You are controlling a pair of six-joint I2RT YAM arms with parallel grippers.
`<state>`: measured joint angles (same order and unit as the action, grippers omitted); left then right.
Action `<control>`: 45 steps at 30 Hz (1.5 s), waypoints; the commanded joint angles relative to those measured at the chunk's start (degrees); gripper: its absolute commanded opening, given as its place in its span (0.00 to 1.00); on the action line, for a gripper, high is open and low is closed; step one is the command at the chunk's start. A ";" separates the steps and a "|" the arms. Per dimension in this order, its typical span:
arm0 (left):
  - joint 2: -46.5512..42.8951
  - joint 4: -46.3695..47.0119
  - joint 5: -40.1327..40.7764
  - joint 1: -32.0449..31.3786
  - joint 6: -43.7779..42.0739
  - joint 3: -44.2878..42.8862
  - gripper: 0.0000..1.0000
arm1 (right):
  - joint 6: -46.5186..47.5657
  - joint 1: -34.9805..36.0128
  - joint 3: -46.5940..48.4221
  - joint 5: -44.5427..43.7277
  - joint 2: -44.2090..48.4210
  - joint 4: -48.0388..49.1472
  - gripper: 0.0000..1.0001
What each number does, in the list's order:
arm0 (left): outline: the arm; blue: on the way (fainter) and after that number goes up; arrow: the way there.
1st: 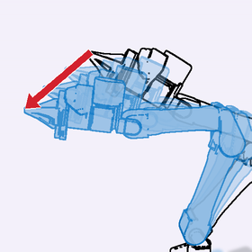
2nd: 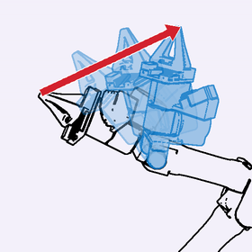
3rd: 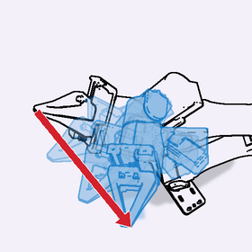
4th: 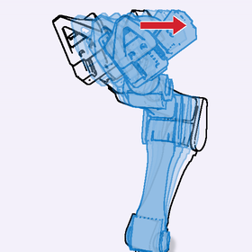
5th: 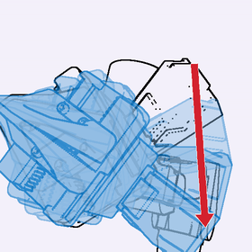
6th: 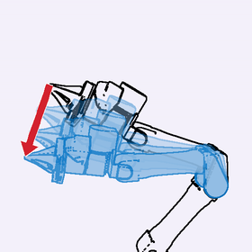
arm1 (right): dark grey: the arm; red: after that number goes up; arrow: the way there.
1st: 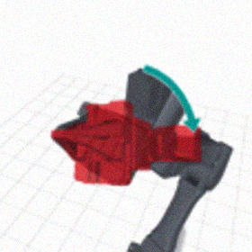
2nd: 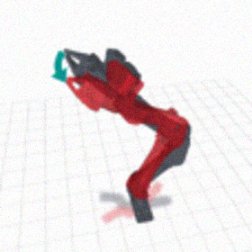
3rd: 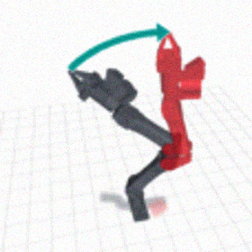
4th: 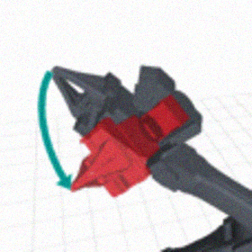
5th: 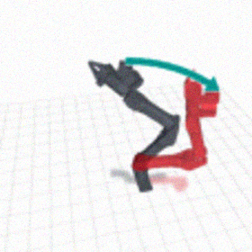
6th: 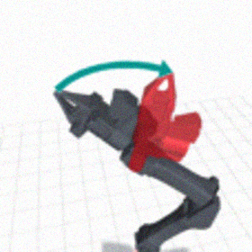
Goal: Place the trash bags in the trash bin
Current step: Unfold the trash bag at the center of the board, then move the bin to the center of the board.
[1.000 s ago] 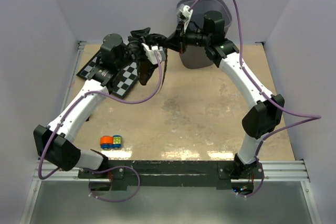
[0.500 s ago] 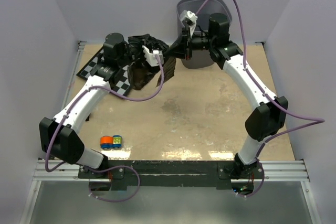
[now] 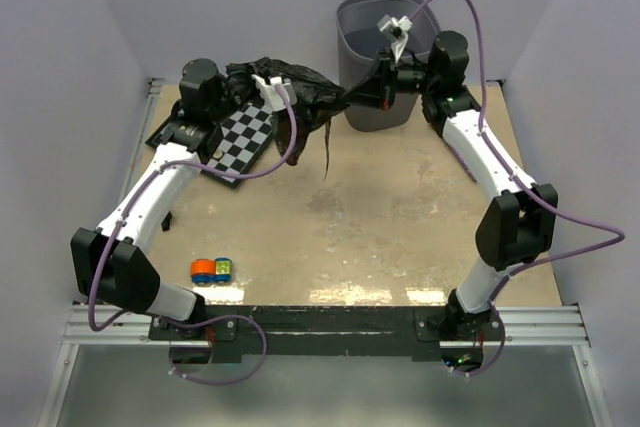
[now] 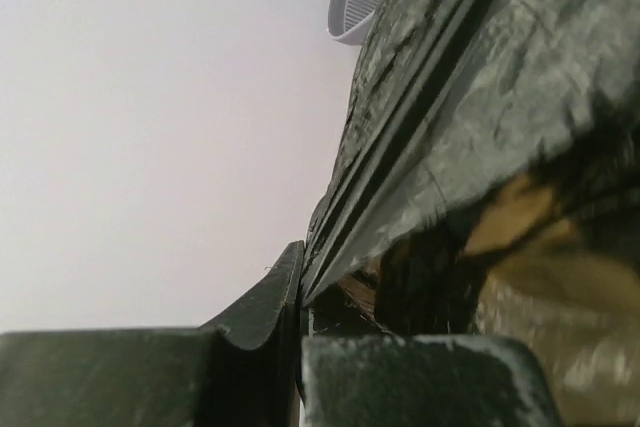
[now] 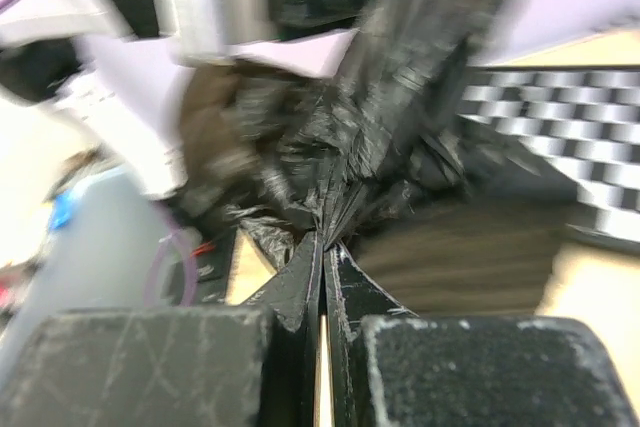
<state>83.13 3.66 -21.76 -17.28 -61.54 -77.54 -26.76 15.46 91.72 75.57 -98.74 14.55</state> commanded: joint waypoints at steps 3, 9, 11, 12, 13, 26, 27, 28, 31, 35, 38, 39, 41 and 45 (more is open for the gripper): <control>-3.24 -0.58 1.28 2.07 6.51 -0.16 0.00 | 13.13 -4.92 6.62 -11.05 2.76 -14.45 0.00; -2.54 -0.85 2.77 2.25 10.90 -1.65 0.00 | 18.76 -5.00 7.94 -17.11 3.20 -20.69 0.00; -1.49 -0.15 5.39 2.51 13.63 -3.05 0.00 | 21.56 -5.00 8.82 -20.44 3.29 -23.49 0.00; -0.70 0.38 6.37 2.77 15.46 -4.19 0.00 | 23.58 -5.00 9.43 -22.64 3.29 -25.34 0.00; -0.08 0.82 7.86 3.30 17.14 -5.33 0.00 | 24.90 -5.09 9.96 -24.23 3.46 -26.57 0.00; 3.09 -3.57 5.94 5.24 32.88 -11.67 0.00 | 33.77 -5.18 17.24 -25.90 2.59 -29.03 0.69; 2.83 -3.49 5.94 5.24 33.49 -11.67 0.00 | 37.28 -5.09 19.52 -26.87 1.80 -31.22 0.71; 2.39 -3.49 5.94 5.24 34.02 -11.50 0.00 | 40.53 -5.09 21.63 -27.75 0.66 -33.86 0.74; 0.55 -3.49 4.54 5.24 35.17 -10.71 0.00 | 53.43 -5.09 29.01 -30.91 -3.90 -44.82 0.80; -1.83 -5.86 3.21 5.24 37.19 -9.21 0.00 | 69.36 -5.09 40.09 -36.09 -11.64 -58.29 0.82; -3.06 -6.38 3.21 5.24 38.07 -8.25 0.00 | 73.34 -5.09 43.01 -39.27 -15.16 -60.77 0.84; -3.59 -6.39 3.30 5.24 38.25 -7.63 0.00 | 74.83 -5.01 44.49 -39.88 -16.30 -61.73 0.84; -4.47 -6.21 3.39 5.24 38.33 -6.58 0.00 | 75.37 -4.83 46.26 -40.59 -18.32 -62.88 0.84; -5.79 -5.69 3.65 5.24 38.77 -5.17 0.00 | 74.67 -4.74 46.88 -42.52 -21.14 -61.13 0.83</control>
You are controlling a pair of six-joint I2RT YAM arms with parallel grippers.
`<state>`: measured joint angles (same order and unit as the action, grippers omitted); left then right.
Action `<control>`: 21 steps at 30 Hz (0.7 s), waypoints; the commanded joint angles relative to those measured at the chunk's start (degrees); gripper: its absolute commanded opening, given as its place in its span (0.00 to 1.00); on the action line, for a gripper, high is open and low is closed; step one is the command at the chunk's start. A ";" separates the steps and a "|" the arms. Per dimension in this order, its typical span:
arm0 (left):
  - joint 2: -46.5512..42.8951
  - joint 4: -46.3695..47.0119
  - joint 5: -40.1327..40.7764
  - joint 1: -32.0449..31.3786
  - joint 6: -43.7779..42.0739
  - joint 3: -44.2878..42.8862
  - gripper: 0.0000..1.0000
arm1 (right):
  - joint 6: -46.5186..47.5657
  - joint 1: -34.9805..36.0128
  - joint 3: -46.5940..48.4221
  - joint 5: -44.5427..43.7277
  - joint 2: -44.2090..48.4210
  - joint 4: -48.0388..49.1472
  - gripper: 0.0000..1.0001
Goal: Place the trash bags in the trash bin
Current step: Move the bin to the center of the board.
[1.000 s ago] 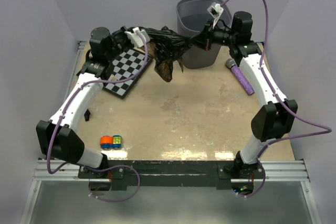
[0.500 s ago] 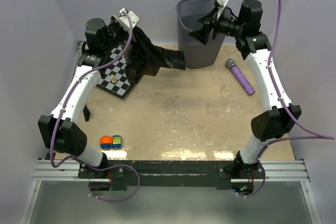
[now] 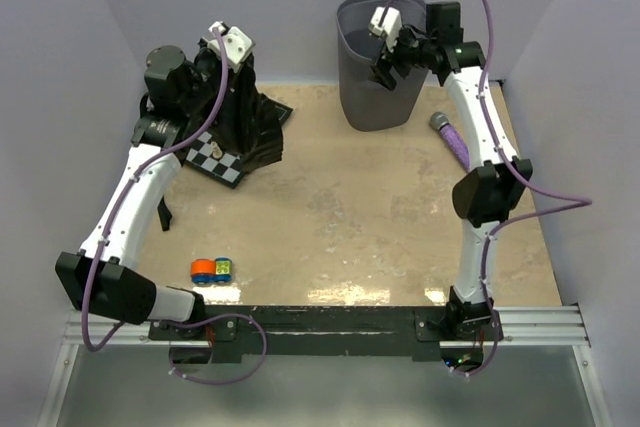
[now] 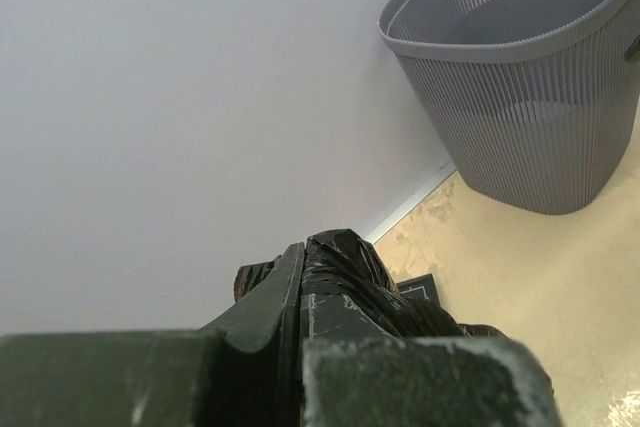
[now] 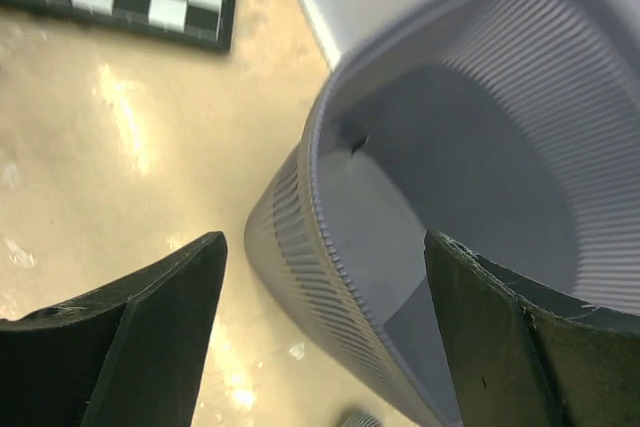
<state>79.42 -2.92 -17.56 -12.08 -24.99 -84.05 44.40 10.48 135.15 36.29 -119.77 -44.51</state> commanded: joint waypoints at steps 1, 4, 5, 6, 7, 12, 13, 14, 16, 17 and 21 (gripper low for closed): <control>-2.42 0.81 -0.80 0.03 2.40 1.69 0.00 | 3.41 0.33 3.71 -3.51 -0.73 -1.64 0.82; -3.04 0.46 -2.12 -0.05 2.76 1.96 0.00 | 4.37 0.59 6.25 -3.95 -2.92 -2.94 0.74; -3.21 0.28 -2.39 -0.05 2.84 1.96 0.00 | 5.60 0.77 7.22 -4.04 -3.45 -4.95 0.70; -3.30 0.28 -2.56 -0.05 2.84 1.96 0.00 | 6.91 1.20 7.93 -4.12 -3.81 -6.71 0.63; -3.39 0.19 -2.56 -0.05 2.84 1.96 0.00 | 8.67 1.56 8.02 -4.30 -3.81 -8.21 0.59; -3.83 0.46 -2.48 -0.14 2.41 0.82 0.00 | 16.75 5.68 4.51 -4.65 -0.92 -15.94 0.21; -3.83 0.54 -2.39 -0.14 2.49 0.38 0.00 | 17.90 7.26 3.64 -4.83 -0.30 -17.44 0.14; -3.83 0.81 -2.30 -0.14 2.41 -0.06 0.00 | 18.52 8.58 3.10 -5.00 0.66 -18.58 0.07; -3.92 1.60 -2.21 -0.23 2.75 -1.02 0.00 | 17.92 10.69 2.05 -4.74 2.16 -19.73 0.00; -3.83 2.03 -1.69 -0.23 3.11 -1.64 0.00 | 17.39 11.40 1.61 -3.78 3.30 -19.74 0.00; -2.96 2.04 4.09 -0.84 4.77 -5.15 0.00 | 12.83 12.81 1.52 2.01 7.08 -19.74 0.00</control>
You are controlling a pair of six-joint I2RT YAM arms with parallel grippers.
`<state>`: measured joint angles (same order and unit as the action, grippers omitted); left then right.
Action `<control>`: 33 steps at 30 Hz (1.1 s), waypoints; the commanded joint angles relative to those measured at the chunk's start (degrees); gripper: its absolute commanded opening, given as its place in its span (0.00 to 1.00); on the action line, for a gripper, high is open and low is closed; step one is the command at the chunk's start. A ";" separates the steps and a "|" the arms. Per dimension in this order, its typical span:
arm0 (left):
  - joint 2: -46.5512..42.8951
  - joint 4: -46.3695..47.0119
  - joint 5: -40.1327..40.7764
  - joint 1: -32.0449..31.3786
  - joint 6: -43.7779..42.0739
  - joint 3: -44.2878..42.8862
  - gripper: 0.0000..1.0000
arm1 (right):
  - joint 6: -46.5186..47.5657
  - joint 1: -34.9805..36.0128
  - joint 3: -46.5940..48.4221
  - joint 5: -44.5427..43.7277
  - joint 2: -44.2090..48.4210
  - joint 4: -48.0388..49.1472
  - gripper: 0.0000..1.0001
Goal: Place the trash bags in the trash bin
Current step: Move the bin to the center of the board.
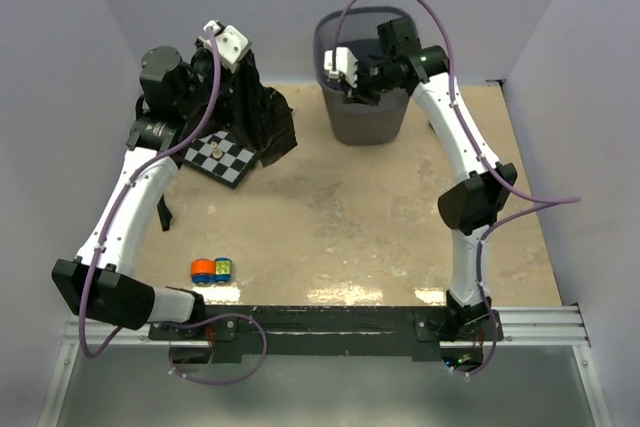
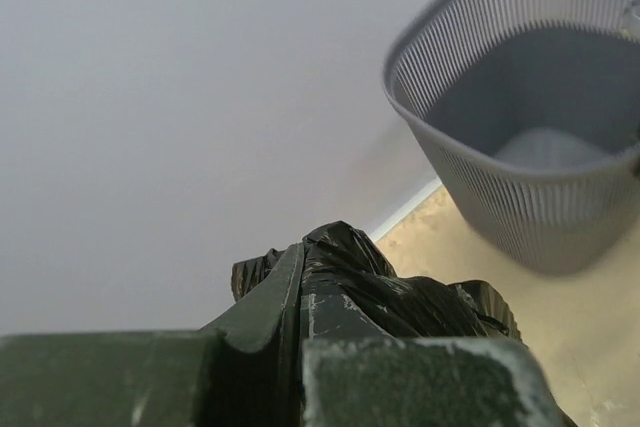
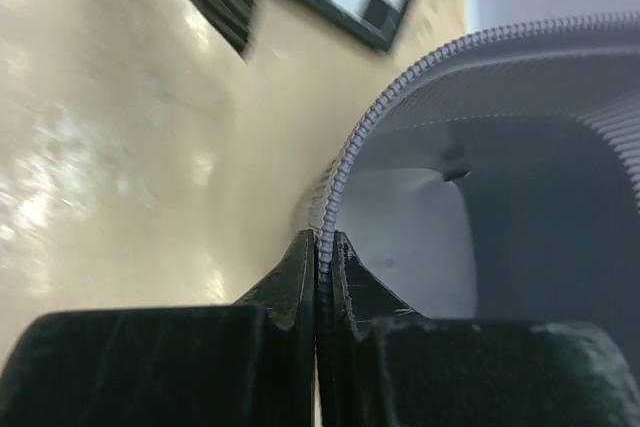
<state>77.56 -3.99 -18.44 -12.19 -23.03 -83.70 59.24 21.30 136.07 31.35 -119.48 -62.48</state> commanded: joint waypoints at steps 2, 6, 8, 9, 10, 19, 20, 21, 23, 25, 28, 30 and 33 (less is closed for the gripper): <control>-0.57 3.02 8.66 -1.00 4.12 -8.57 0.00 | -4.39 2.69 0.08 9.41 8.73 -1.77 0.00; 1.01 4.87 16.67 -1.79 7.29 -16.56 0.00 | -8.35 5.76 -6.23 11.62 13.38 -1.77 0.00; 1.54 4.95 17.38 -1.88 8.95 -20.43 0.00 | -9.14 7.61 -11.24 12.24 15.84 -1.68 0.00; 1.63 5.48 16.86 -1.88 10.01 -21.75 0.00 | -9.49 8.23 -13.96 12.94 16.99 -1.51 0.00; 1.54 6.18 15.81 -1.88 10.98 -22.90 0.00 | -11.06 8.58 -15.90 13.29 17.87 -0.55 0.06; 6.02 9.08 3.33 -6.00 22.50 -35.03 0.00 | -25.99 6.13 -7.67 8.02 22.53 11.31 0.69; 6.72 9.61 2.10 -6.79 24.41 -36.17 0.00 | -29.07 5.25 -6.79 7.76 22.97 13.67 0.71; 7.42 9.96 1.39 -7.67 24.78 -37.31 0.00 | -31.71 4.03 -6.52 7.58 23.67 15.96 0.74; 9.00 11.01 0.16 -9.43 25.22 -38.98 0.00 | -36.98 1.21 -5.91 8.72 24.82 20.09 0.77; 11.20 11.89 0.07 -11.01 24.87 -41.44 0.00 | -41.99 -1.95 -5.64 9.16 25.70 24.05 0.77; 15.41 13.21 0.94 -13.03 25.75 -47.32 0.00 | -48.85 -6.35 -6.78 6.54 27.80 30.72 0.76; 17.53 14.09 1.56 -14.61 25.93 -49.80 0.00 | -53.94 -9.07 -10.28 4.43 30.70 36.34 0.78; 19.03 15.59 3.23 -17.42 26.36 -49.98 0.00 | -57.83 -12.07 -16.43 2.58 35.97 43.56 0.80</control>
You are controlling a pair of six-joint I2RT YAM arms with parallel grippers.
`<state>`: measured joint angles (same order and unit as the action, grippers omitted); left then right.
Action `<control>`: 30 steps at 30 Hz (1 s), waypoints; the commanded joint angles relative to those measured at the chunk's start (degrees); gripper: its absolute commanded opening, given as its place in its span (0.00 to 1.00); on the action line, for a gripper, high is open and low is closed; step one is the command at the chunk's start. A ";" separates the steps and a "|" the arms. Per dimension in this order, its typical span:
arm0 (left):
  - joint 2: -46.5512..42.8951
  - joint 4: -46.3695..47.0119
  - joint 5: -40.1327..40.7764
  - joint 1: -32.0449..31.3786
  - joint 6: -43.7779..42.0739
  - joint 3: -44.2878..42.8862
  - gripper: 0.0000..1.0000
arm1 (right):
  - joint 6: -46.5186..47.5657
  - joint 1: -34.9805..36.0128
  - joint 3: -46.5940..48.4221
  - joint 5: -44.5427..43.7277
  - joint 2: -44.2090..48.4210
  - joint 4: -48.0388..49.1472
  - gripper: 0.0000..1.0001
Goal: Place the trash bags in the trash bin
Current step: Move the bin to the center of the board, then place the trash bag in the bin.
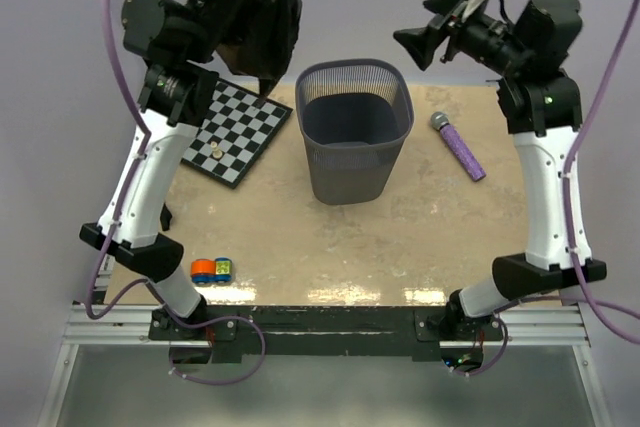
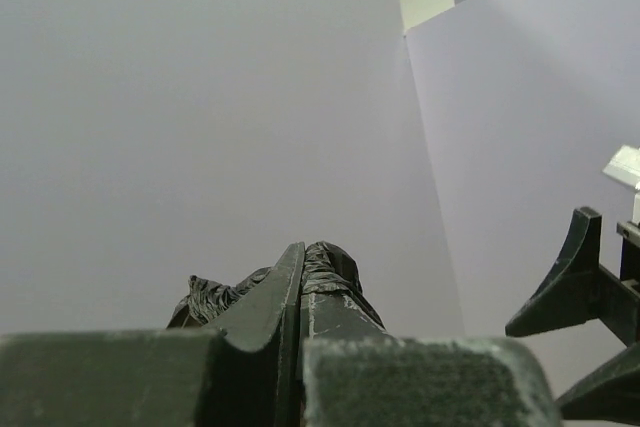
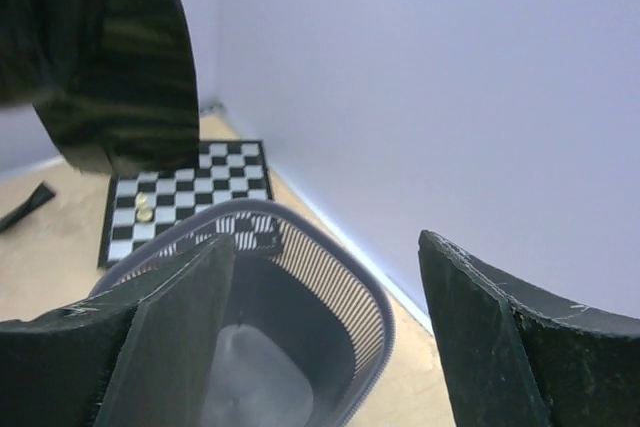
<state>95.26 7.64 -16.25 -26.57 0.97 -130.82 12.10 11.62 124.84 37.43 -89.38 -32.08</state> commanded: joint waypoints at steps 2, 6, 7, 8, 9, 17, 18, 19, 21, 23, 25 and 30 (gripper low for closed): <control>2.20 4.23 1.22 -4.45 2.72 -2.68 0.00 | -11.13 -3.18 -7.23 -4.99 7.90 14.23 0.80; 2.82 4.92 2.72 -6.91 5.79 -0.57 0.00 | -13.57 -3.88 -8.38 -4.83 9.84 14.15 0.79; 3.08 5.36 3.41 -7.70 5.71 -0.22 0.00 | -14.11 -3.97 -8.47 -4.13 10.28 14.15 0.79; 3.26 5.89 4.46 -8.32 6.06 -0.31 0.00 | -14.82 -3.97 -8.73 -3.42 10.54 14.15 0.79; 3.87 6.16 5.17 -8.85 6.06 -0.74 0.00 | -15.43 -3.97 -9.17 -2.37 11.16 14.32 0.80; 9.76 6.08 20.60 -10.87 5.26 -4.62 0.00 | -21.49 -3.97 -17.07 11.69 14.67 20.82 0.91; 9.85 5.81 24.47 -11.22 5.70 -3.66 0.00 | -23.07 -3.97 -18.13 11.79 14.68 22.30 0.92; 9.85 5.72 27.12 -11.57 5.88 -2.69 0.00 | -23.78 -3.97 -19.01 11.70 14.42 22.67 0.92; 9.85 5.37 31.35 -12.19 6.50 -1.63 0.00 | -24.84 -3.97 -20.41 10.48 14.06 23.11 0.92; 10.03 4.76 34.52 -12.72 6.59 -1.19 0.00 | -26.24 -3.88 -21.82 9.51 13.80 23.90 0.93; 9.94 3.88 38.90 -13.33 6.85 -0.58 0.00 | -26.86 -3.80 -23.14 9.07 14.06 24.69 0.93; 8.98 -0.16 47.61 -14.30 10.18 4.16 0.00 | -20.64 0.67 -23.15 -4.50 14.59 19.88 0.87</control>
<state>105.82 10.02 20.78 -39.97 7.70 -129.84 -11.60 8.82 100.66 44.07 -75.81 -11.25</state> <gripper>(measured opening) 0.012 0.900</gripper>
